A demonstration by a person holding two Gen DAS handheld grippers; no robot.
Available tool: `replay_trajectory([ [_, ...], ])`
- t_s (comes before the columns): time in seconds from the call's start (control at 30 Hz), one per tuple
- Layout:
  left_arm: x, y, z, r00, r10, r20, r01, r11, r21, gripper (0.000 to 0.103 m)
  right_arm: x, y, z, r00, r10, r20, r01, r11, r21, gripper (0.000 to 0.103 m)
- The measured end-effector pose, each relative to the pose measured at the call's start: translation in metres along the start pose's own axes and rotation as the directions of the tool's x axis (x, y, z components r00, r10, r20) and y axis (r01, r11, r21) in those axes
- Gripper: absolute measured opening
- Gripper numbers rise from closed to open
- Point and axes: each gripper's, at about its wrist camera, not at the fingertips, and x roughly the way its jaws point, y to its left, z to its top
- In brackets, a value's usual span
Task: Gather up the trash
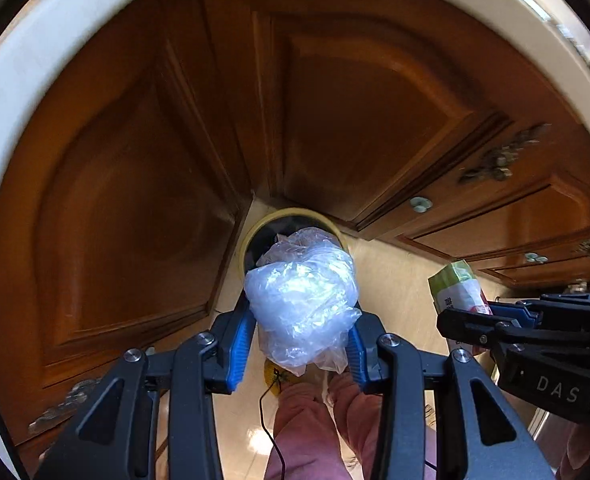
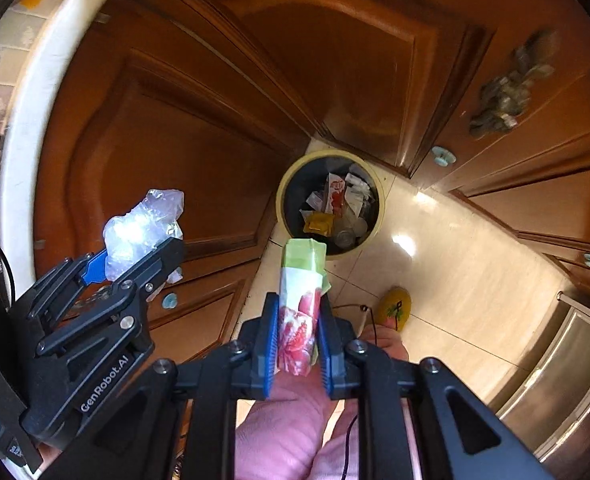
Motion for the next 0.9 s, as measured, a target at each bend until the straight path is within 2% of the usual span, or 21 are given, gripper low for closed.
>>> replay_trajectory([
  [0.23, 0.066, 0.022, 0.005, 0.997, -0.040, -0.065, 0.036, 0.997, -0.066, 0.041, 0.070, -0.022, 0.031, 0.999, -0.013, -0.037, 0.014, 0.999, 0.032, 0.018],
  [0.37, 0.086, 0.032, 0.012, 0.994, -0.052, -0.095, 0.044, 0.996, -0.082, 0.045, 0.091, -0.025, 0.046, 0.998, -0.032, -0.057, 0.034, 0.999, 0.038, 0.021],
  [0.67, 0.092, 0.040, 0.020, 0.995, -0.059, -0.084, 0.052, 0.995, -0.087, 0.061, 0.099, -0.020, 0.064, 0.997, -0.047, -0.068, 0.050, 0.998, 0.044, 0.042],
  [0.9, 0.084, 0.036, 0.018, 0.997, -0.046, -0.066, 0.042, 0.997, -0.060, 0.075, 0.094, -0.020, 0.061, 0.997, -0.049, -0.060, 0.053, 0.997, 0.063, 0.044],
])
